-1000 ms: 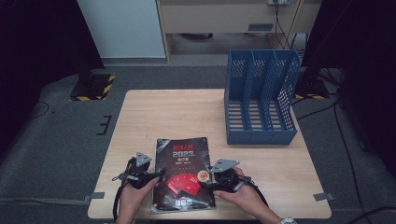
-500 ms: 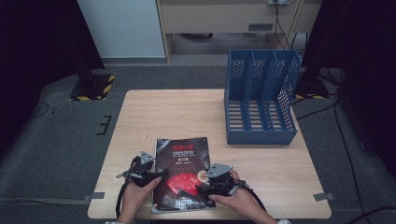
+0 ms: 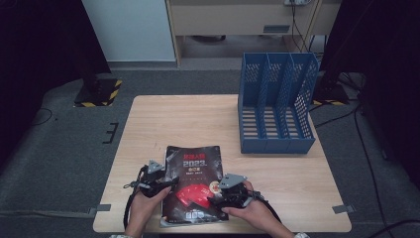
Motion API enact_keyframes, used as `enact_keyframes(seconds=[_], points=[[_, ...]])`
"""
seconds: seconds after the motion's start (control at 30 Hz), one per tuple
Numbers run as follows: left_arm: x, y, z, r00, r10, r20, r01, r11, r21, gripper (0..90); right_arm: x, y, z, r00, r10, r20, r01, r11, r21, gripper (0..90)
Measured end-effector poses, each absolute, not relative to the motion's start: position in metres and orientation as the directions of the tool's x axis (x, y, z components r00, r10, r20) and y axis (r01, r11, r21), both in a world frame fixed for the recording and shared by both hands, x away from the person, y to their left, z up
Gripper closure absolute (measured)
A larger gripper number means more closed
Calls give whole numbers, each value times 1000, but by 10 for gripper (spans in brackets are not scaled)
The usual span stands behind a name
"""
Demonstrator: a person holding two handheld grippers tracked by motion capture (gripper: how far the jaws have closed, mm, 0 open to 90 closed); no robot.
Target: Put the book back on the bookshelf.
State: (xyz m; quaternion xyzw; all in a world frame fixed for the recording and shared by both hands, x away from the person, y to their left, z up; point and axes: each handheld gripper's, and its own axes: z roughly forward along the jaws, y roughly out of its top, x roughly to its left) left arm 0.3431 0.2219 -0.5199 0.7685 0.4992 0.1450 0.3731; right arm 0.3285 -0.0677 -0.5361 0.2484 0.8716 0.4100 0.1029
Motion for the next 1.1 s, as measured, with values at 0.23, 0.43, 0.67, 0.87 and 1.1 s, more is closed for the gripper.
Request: enact_keyframes(seconds=[0.23,0.43,0.67,0.87,1.1], points=[[335,206,-516,545,824,-156,642,-290,710,430,328,-68,-536,-856,517,23,348,541,766,258],[335,201,-516,554,814,-175,643,-285,711,447,328,-68,-536,-856,517,23,347,542,766,258],[344,194,-520,561,807,-184,641,-282,714,436,328,-68,-536,-855,518,24,348,541,766,258],[350,186,-522,556,813,-173,641,-288,711,458,328,-68,-536,-856,517,23,348,541,766,249],[350,190,-523,535,836,-120,627,-298,719,679,329,-69,-536,-856,516,32,353,537,766,197]])
